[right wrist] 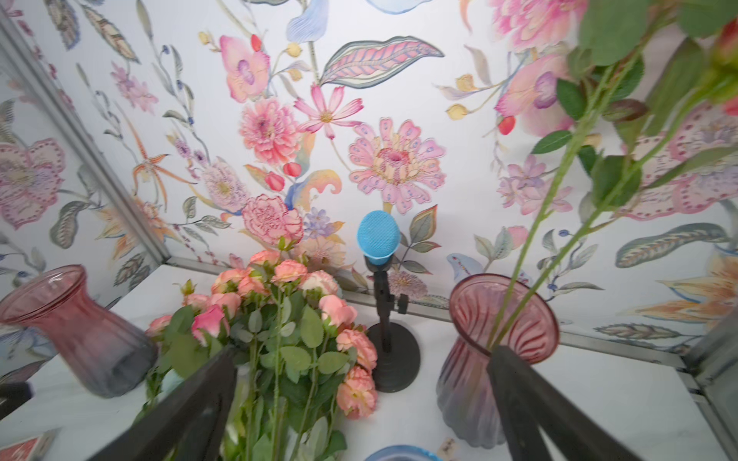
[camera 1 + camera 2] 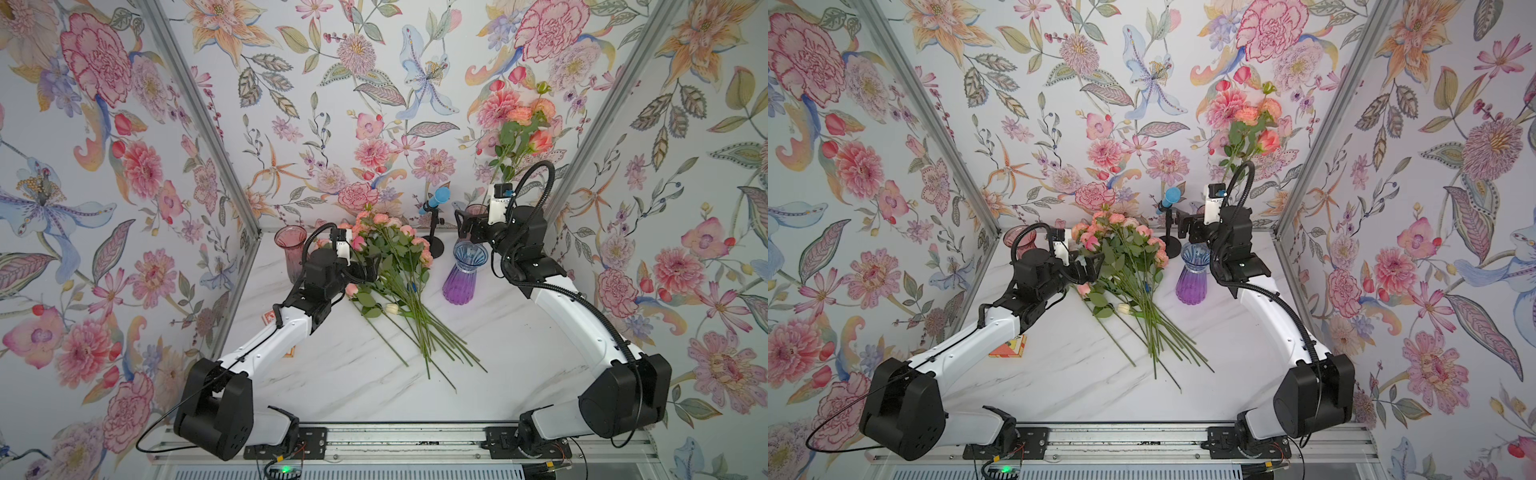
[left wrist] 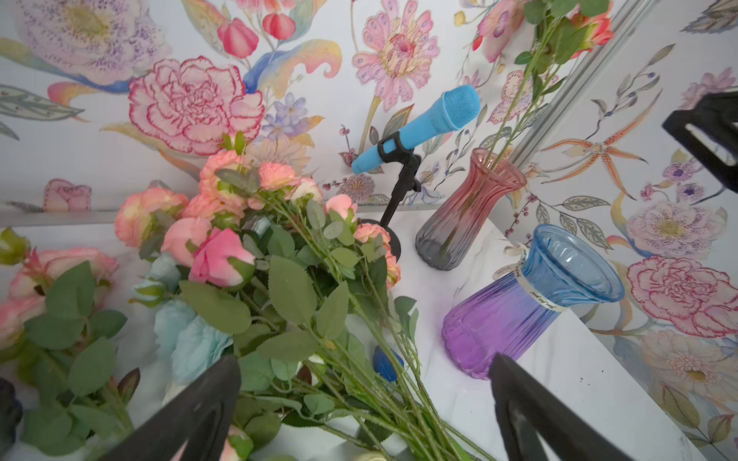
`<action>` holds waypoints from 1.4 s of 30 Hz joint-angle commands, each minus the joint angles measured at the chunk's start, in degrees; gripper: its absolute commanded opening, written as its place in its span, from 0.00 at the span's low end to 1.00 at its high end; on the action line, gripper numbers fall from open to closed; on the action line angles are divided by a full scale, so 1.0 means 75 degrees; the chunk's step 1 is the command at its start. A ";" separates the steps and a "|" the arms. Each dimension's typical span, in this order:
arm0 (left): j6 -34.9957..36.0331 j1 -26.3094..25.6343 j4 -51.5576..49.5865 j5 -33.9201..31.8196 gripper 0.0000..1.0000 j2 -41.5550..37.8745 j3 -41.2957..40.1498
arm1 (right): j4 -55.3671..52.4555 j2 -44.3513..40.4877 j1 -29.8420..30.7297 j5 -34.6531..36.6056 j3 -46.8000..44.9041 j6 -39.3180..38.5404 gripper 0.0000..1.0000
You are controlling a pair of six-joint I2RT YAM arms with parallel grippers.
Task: Place the pink flowers into the vase
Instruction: Pick up the flower at the center of the board.
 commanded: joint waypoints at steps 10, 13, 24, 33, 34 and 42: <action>-0.2937 0.0261 0.1244 0.0620 0.96 0.0602 -0.2445 | -0.0757 -0.0902 0.2391 -0.0502 -0.1542 -0.0949 0.99; -0.3135 0.0261 0.1558 0.0564 0.94 0.0830 -0.2562 | -0.0924 -0.0994 0.2949 -0.0505 -0.1815 -0.1102 0.99; -0.3861 0.0278 0.2218 0.0378 0.84 0.1370 -0.2944 | -0.1109 -0.1586 0.3602 -0.0072 -0.2576 -0.1116 0.99; -0.4046 0.0284 0.2549 0.0383 0.71 0.2205 -0.2865 | -0.1071 -0.1782 0.3595 -0.0021 -0.2778 -0.0954 0.99; -0.4046 0.0281 0.2566 0.0377 0.69 0.2252 -0.2846 | -0.1060 -0.1794 0.3615 -0.0049 -0.2778 -0.0923 0.99; -0.4128 0.0285 0.2827 0.0312 0.54 0.2656 -0.2680 | -0.0926 -0.1795 0.3787 -0.0071 -0.2842 -0.0785 0.99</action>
